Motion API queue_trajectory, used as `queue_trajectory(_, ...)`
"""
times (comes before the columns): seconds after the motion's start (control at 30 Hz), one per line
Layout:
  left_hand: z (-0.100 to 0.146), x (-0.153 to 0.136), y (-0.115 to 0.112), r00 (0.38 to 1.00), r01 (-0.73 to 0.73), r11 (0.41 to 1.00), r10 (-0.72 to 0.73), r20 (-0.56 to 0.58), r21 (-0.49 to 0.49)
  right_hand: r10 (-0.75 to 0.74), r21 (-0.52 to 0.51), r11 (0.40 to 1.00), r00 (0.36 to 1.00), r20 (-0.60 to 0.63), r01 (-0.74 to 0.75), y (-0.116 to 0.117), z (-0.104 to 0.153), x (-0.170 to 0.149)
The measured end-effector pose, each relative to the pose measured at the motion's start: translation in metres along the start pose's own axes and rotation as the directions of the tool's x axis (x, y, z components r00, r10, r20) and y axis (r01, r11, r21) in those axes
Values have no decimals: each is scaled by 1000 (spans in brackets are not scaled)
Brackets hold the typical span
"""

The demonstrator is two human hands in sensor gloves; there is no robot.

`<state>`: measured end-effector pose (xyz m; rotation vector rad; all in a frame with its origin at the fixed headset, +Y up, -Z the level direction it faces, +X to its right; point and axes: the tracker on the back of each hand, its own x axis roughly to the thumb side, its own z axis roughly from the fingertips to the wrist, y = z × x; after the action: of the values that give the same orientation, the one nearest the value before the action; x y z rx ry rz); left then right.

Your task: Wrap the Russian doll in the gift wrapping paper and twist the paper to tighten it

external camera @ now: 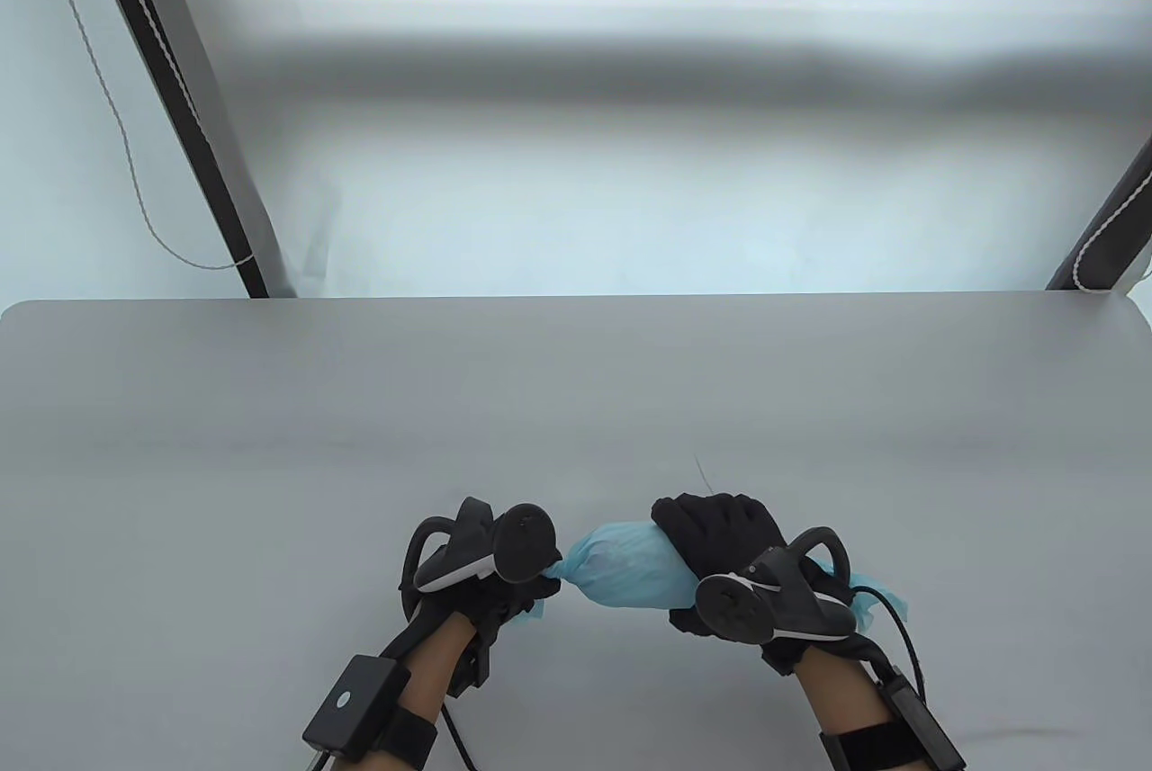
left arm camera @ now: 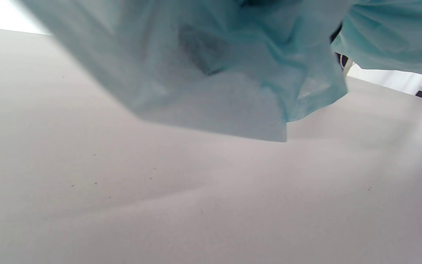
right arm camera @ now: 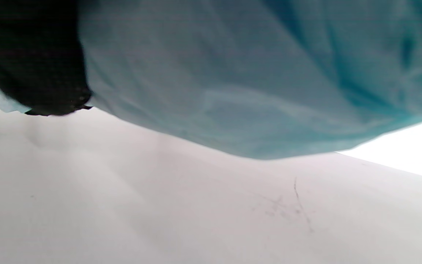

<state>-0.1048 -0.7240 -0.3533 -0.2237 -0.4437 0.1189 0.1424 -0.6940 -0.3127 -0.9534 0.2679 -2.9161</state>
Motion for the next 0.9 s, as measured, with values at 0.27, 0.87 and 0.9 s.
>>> queue_trajectory(0.27,-1,17,-4,989,148,983,-146,-33,110,-31,27,999,999,-31,32,4,-1,-4)
queue_trajectory(0.87,-2,12,-8,995,102,995,-102,-5,10,-66,30,997,996,-55,68,4,0,-6)
queue_trajectory(0.9,-3,12,-9,991,129,991,-130,-14,-17,-62,30,998,997,-55,63,4,-1,-6)
